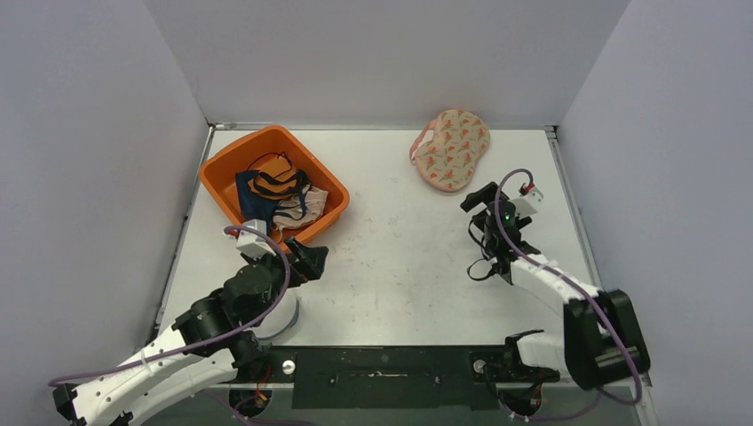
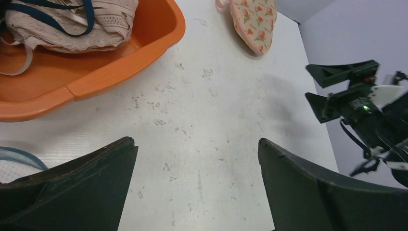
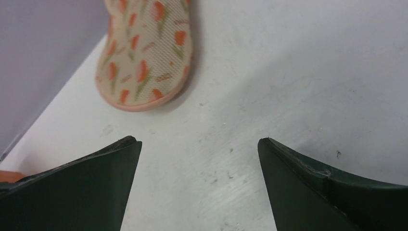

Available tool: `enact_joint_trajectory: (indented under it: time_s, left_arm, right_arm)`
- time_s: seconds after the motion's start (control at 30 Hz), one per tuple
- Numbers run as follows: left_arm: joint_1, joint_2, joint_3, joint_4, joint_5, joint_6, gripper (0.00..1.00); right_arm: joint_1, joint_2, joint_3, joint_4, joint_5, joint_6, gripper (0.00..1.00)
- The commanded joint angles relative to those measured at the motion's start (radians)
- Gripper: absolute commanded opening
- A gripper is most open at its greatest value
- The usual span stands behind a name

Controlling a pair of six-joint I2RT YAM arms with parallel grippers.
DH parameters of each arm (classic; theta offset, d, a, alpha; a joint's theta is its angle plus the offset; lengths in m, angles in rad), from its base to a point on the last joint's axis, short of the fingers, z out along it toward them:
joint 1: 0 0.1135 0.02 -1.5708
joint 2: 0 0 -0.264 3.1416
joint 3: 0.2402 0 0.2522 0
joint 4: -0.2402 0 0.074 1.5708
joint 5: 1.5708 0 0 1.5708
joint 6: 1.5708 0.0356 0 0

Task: Unzip the laundry bag and remove the bra
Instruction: Move the laundry bag to the center of the board.

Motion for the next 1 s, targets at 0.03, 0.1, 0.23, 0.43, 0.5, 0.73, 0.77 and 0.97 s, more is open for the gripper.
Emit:
enact_joint_trajectory:
  time_s: [0.03, 0.1, 0.23, 0.43, 0.5, 0.73, 0.77, 0.97]
  left_arm:
    - [0.0, 0.01, -0.021, 0.107, 0.076, -0.008, 0.96]
    - [-0.001, 0.002, -0.029, 0.11, 0.09, -0.011, 0.96]
    - [-0.001, -0.012, -0.04, 0.115, 0.101, -0.015, 0.96]
    - [0.0, -0.005, -0.04, 0.138, 0.117, -0.015, 0.96]
    - [-0.001, -0.001, -0.033, 0.139, 0.117, -0.008, 0.96]
    - [0.0, -0.001, -0.01, 0.12, 0.103, 0.012, 0.96]
    - [0.001, -0.003, -0.013, 0.124, 0.103, 0.013, 0.96]
    - [0.0, 0.009, -0.026, 0.149, 0.117, 0.008, 0.96]
  right_arm:
    - [-0.142, 0.3, 0.088, 0.282, -0.302, 0.104, 0.98]
    - [-0.152, 0.382, 0.125, 0.331, -0.324, 0.122, 0.98]
    - [-0.165, 0.52, 0.21, 0.403, -0.349, 0.16, 0.98]
    - [-0.177, 0.725, 0.296, 0.52, -0.37, 0.273, 0.98]
    - [-0.179, 0.781, 0.323, 0.541, -0.371, 0.309, 0.98]
    - [-0.178, 0.886, 0.414, 0.494, -0.345, 0.318, 0.97]
    - [-0.178, 0.896, 0.427, 0.48, -0.346, 0.317, 0.94]
    - [-0.178, 0.936, 0.434, 0.49, -0.361, 0.311, 0.45]
